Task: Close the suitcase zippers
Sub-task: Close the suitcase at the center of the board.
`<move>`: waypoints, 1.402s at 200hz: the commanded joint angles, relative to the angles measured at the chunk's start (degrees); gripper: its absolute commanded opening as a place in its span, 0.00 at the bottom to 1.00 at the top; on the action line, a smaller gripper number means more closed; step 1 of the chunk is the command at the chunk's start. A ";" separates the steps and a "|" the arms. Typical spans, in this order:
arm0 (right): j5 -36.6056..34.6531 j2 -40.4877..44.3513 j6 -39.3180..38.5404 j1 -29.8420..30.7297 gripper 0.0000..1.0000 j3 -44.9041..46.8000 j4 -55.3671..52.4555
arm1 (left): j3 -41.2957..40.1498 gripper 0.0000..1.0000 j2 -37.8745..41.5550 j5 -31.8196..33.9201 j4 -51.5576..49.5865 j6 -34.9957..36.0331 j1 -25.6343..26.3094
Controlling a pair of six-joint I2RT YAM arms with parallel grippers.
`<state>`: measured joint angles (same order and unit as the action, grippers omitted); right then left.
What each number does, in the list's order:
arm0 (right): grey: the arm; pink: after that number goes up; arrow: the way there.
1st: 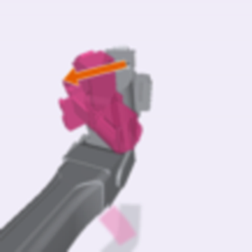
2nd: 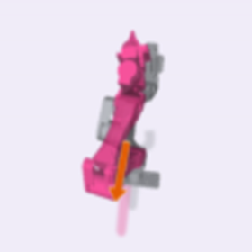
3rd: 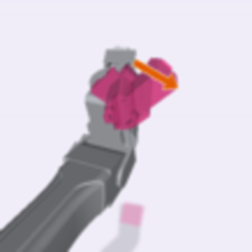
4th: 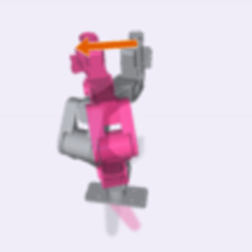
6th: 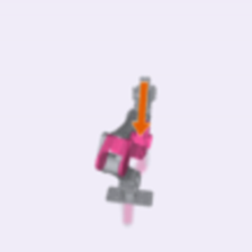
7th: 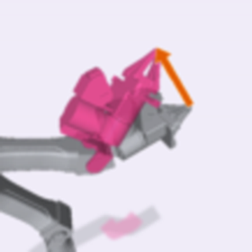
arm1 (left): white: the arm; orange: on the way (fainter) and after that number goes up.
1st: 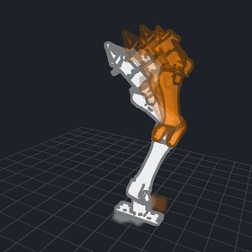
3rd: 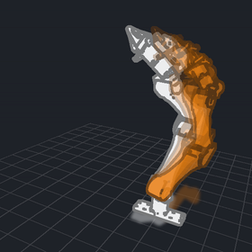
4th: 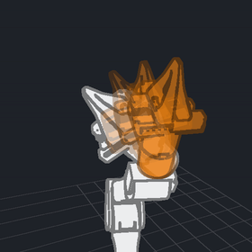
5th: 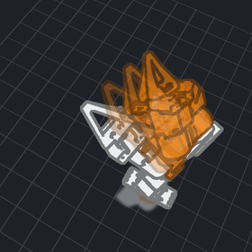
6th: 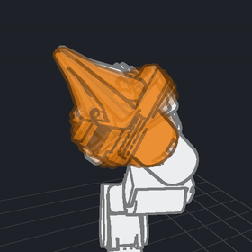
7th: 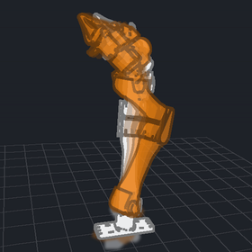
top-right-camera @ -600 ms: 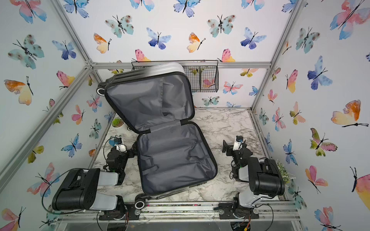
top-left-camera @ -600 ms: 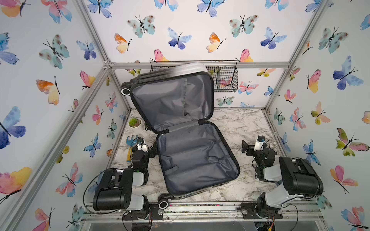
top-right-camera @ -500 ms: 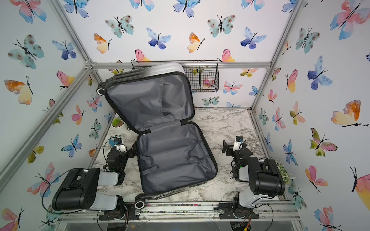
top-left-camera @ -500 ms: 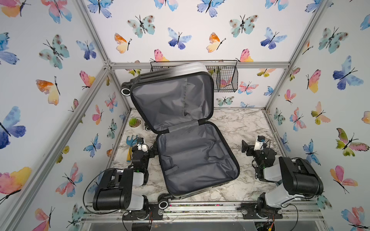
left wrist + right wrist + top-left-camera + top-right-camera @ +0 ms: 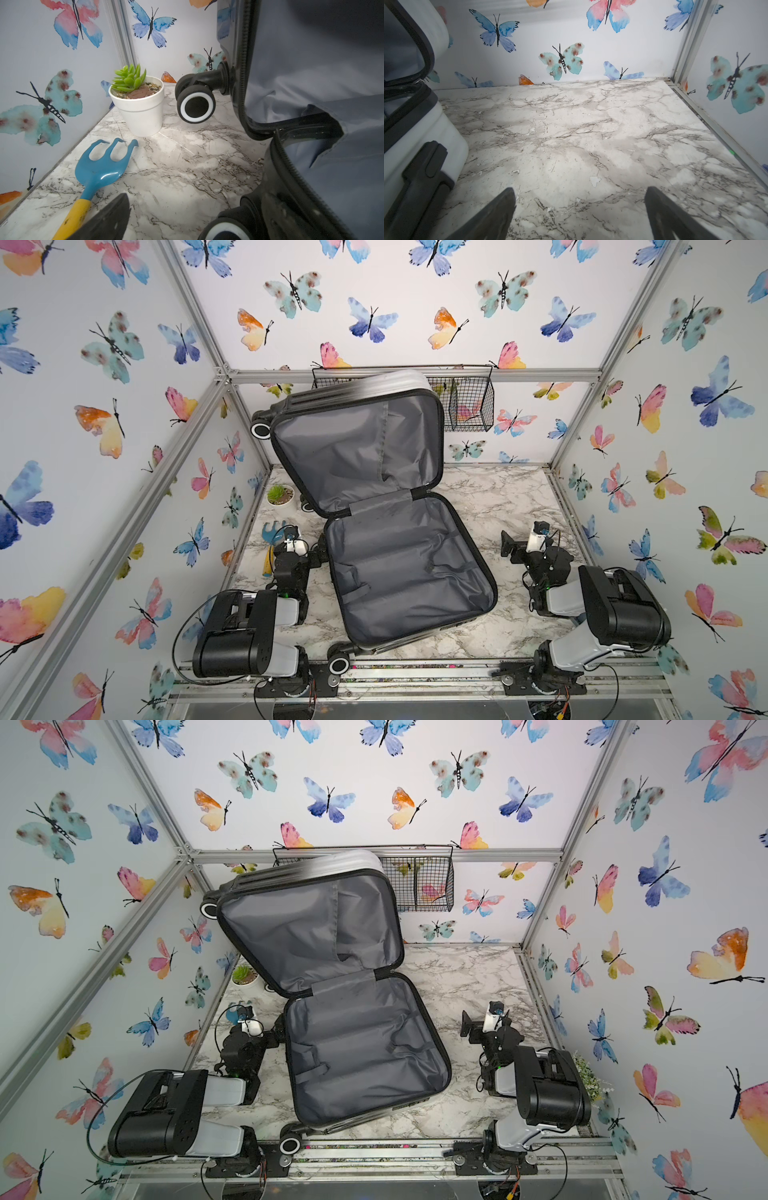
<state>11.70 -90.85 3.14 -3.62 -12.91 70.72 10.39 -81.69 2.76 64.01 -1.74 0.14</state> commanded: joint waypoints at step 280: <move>13.62 20.09 1.46 14.32 0.97 -38.50 -96.44 | 43.39 0.92 35.83 -34.92 -72.20 -54.71 0.97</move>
<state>30.96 -69.23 5.39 6.90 -51.44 -16.86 52.93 -47.07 -24.53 -15.75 -39.05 0.51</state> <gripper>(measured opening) 0.971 0.938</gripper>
